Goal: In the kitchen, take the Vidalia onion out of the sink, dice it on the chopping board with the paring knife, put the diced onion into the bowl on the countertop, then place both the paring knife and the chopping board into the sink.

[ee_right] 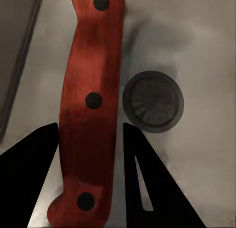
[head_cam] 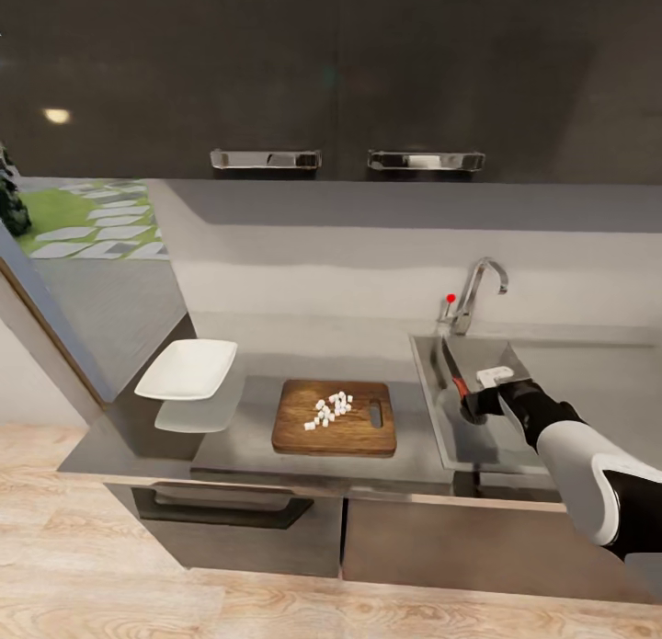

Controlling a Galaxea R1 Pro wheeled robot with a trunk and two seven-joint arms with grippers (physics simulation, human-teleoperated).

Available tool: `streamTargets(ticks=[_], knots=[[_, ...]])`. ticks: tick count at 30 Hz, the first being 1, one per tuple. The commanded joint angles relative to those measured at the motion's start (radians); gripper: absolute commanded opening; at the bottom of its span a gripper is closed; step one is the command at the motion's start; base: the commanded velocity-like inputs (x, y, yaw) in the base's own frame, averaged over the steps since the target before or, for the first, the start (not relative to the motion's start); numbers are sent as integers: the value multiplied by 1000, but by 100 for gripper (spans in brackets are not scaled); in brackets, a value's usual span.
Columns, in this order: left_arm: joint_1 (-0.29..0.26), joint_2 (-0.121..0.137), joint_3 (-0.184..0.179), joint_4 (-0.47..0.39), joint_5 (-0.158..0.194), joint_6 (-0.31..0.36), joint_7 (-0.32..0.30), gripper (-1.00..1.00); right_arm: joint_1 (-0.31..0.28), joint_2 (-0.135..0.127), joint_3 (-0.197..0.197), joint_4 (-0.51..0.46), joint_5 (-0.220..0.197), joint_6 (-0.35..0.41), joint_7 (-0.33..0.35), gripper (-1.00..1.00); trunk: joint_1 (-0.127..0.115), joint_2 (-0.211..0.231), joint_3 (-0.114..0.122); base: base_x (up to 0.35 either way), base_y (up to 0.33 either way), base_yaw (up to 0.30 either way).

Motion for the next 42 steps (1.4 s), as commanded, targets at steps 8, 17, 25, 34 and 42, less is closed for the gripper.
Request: streamTargets(ticks=[8,17,25,34,42], knots=[[-2,0,-7,4,7,-5,2,100,-1,1,-9,2,10,137,9,-100,1,-2,3,7,0,-107],[-2,1,-7,4,7,-5,2,100,-1,4,-11,33,9,140,9,-100,1,-2,13,42,0,-189],[-2,1,-7,4,7,-5,2,100,-1,8,-10,60,8,139,10,-100,1,-2,14,103,0,-22],[-2,1,-7,4,7,-5,2,100,-1,9,-10,73,8,139,11,-100,1,-2,14,121,0,0],[-2,1,-7,4,7,-4,2,100,-1,13,-10,108,7,139,12,-100,1,-2,12,3,0,0]])
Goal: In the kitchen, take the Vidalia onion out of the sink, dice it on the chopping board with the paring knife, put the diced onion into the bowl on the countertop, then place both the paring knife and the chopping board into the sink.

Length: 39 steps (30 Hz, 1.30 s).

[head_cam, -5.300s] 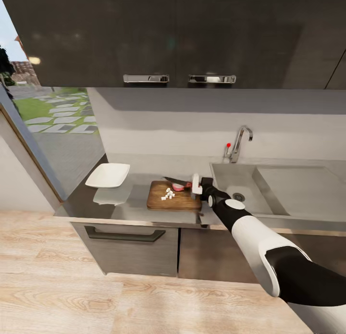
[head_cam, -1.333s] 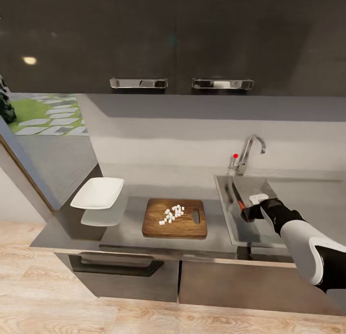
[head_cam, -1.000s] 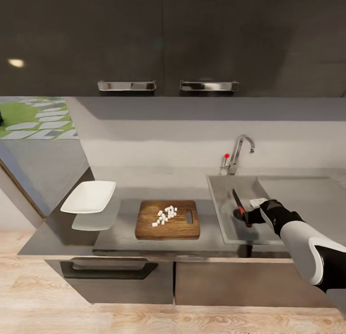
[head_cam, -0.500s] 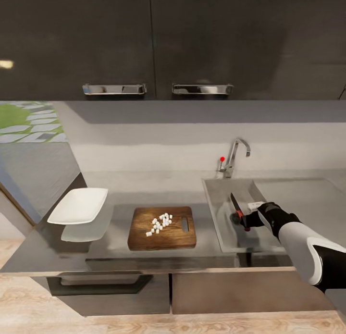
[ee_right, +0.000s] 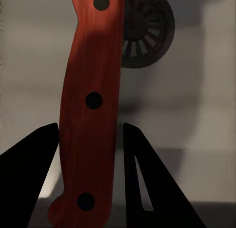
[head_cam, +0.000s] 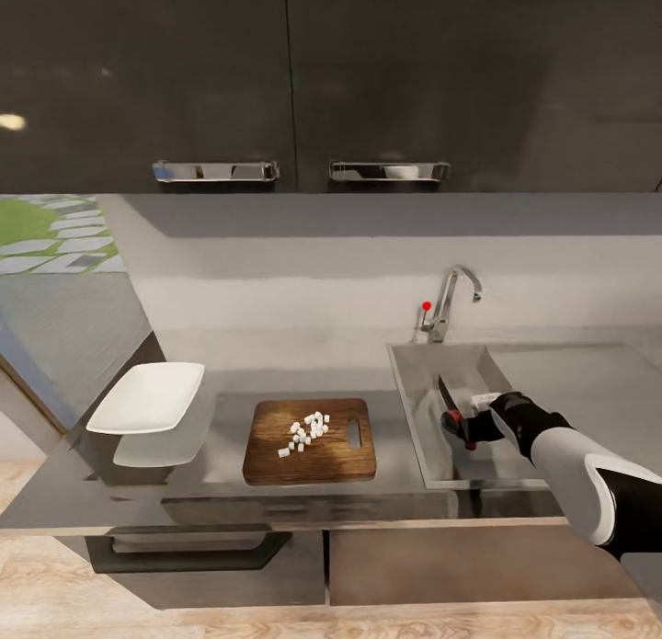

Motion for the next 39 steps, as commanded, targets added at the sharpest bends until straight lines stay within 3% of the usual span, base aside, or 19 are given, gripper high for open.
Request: streamTargets(ticks=[1,9,16,39], knots=[[-2,-1,-7,4,7,-7,2,100,0,1,-7,0,9,5,8,-100,1,-2,-3,0,0,0],[-2,-1,-7,4,7,-7,2,100,0,2,-6,6,-40,5,9,-100,1,-2,-14,43,0,0],[-2,-1,-9,4,7,-8,2,100,0,2,-7,8,-43,4,9,-100,1,-2,-25,166,0,0],[-2,-1,-9,5,7,-7,2,100,0,2,-6,9,-45,3,9,-100,1,-2,-61,3,0,0]])
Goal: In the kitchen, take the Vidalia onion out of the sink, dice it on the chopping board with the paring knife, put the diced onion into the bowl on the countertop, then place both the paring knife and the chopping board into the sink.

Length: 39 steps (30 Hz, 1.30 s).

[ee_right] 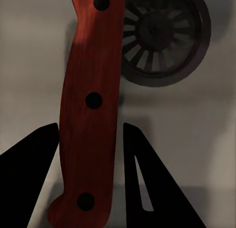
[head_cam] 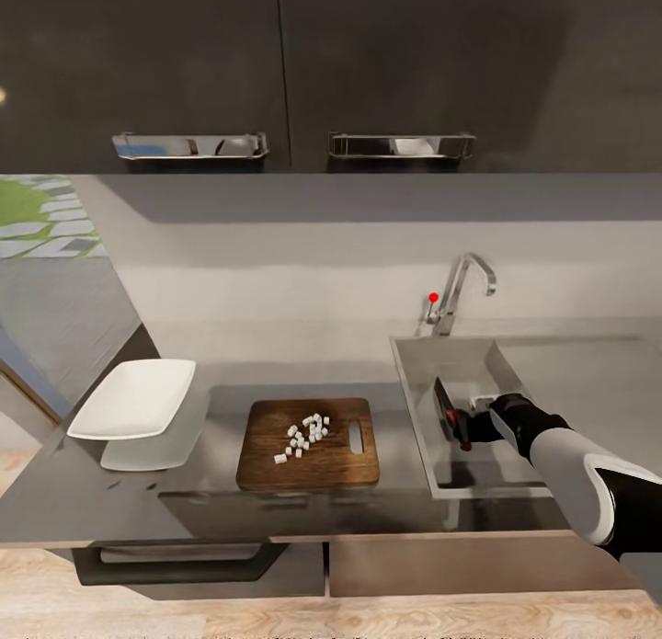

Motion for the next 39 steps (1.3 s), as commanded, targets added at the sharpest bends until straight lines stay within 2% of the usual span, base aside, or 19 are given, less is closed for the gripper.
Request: streamTargets(ticks=[1,17,18,39], knots=[[-2,-1,-8,5,7,-7,2,100,0,0,-7,-2,10,5,7,-100,0,-2,-3,0,0,0],[-2,-1,-8,5,7,-7,2,100,0,-1,-7,-2,10,0,10,-100,0,-2,-26,0,0,0],[-2,-1,-8,5,7,-7,2,100,0,-2,-7,-2,10,0,10,100,0,-2,-26,0,0,0],[-2,-1,-8,5,7,-7,2,100,0,-3,-7,-6,10,-1,7,100,0,-2,-24,0,0,0]])
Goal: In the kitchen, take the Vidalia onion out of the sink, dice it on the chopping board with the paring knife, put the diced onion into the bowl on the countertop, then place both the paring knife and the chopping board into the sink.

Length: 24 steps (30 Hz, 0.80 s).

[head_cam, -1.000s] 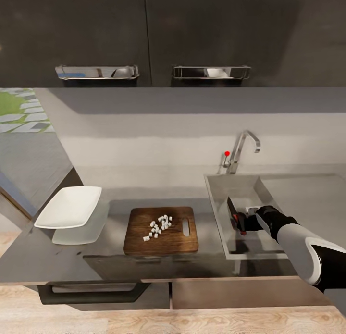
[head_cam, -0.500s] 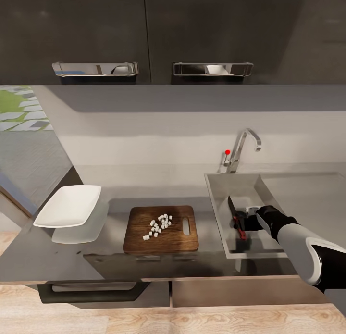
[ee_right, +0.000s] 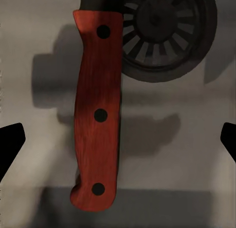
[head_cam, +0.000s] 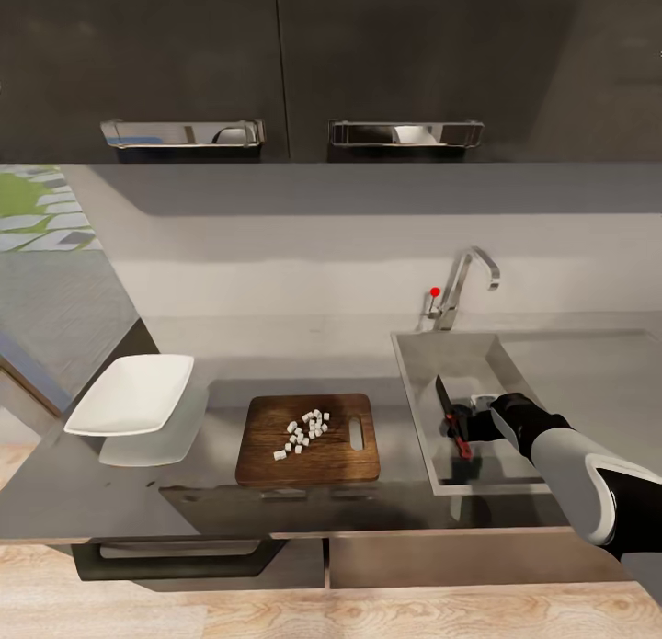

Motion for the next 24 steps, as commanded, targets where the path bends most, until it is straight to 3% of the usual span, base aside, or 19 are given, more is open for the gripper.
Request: streamTargets(ticks=[1,24], knots=[[-2,-1,-7,4,7,-7,2,100,0,0,-7,-2,11,5,7,100,1,-2,0,0,0,0],[-2,-1,-7,4,7,-7,2,100,0,2,-5,-2,11,2,11,100,1,-2,35,0,0,0]])
